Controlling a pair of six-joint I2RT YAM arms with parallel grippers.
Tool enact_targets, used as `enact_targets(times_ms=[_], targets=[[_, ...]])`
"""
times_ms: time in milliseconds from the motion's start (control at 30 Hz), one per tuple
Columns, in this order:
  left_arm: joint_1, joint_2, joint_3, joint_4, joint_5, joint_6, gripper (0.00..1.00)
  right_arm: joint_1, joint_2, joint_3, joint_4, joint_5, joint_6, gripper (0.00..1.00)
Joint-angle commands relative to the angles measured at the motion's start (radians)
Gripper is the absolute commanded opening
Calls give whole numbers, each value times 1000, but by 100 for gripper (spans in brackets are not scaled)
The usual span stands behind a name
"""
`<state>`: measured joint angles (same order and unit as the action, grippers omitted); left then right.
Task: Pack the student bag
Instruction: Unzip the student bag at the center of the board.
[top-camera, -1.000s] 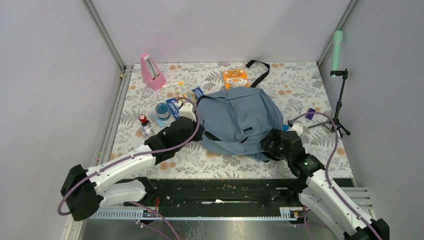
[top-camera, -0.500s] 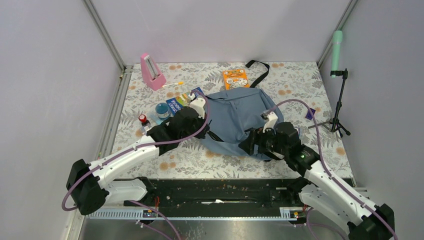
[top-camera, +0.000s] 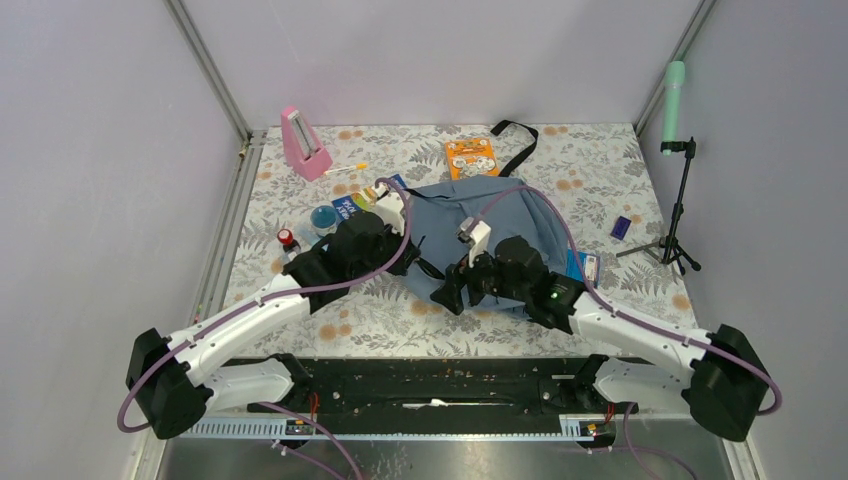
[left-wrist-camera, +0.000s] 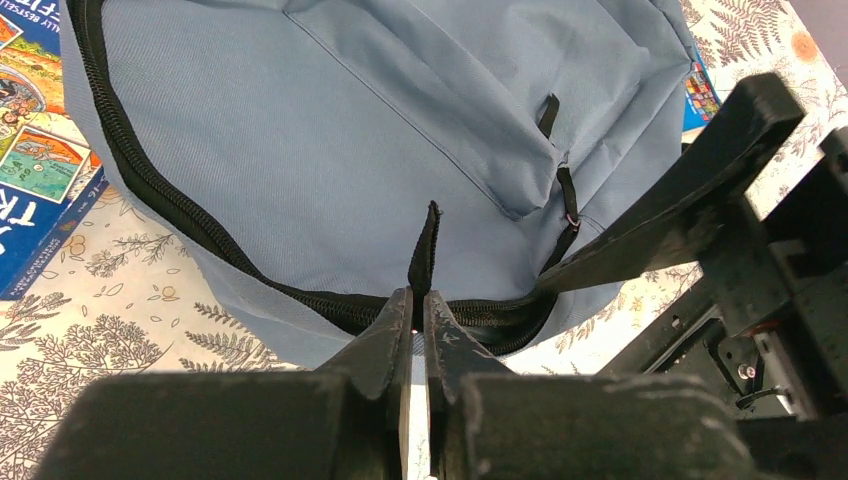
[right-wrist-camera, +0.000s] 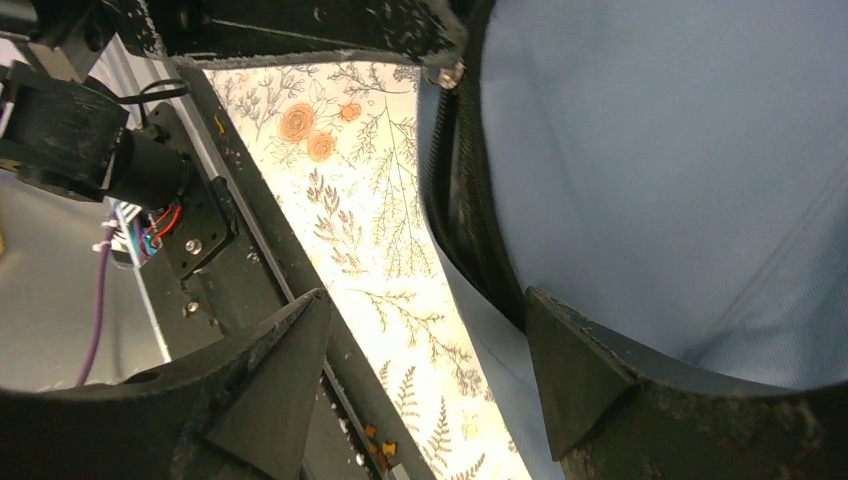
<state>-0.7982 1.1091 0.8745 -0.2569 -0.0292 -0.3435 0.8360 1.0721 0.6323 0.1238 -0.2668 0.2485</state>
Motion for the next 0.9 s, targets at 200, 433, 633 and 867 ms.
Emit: enact_targets(times_ms=[200, 433, 633, 867], targets=[[4, -29, 1, 88, 53, 4, 0, 69, 100, 82, 119, 237, -128, 75], [4, -27, 0, 91, 60, 6, 0, 89, 179, 125, 115, 246, -151, 63], [4, -34, -3, 91, 43, 13, 0, 109, 205, 140, 128, 245, -120, 27], [5, -37, -2, 85, 13, 16, 0, 116, 197, 115, 106, 245, -106, 0]])
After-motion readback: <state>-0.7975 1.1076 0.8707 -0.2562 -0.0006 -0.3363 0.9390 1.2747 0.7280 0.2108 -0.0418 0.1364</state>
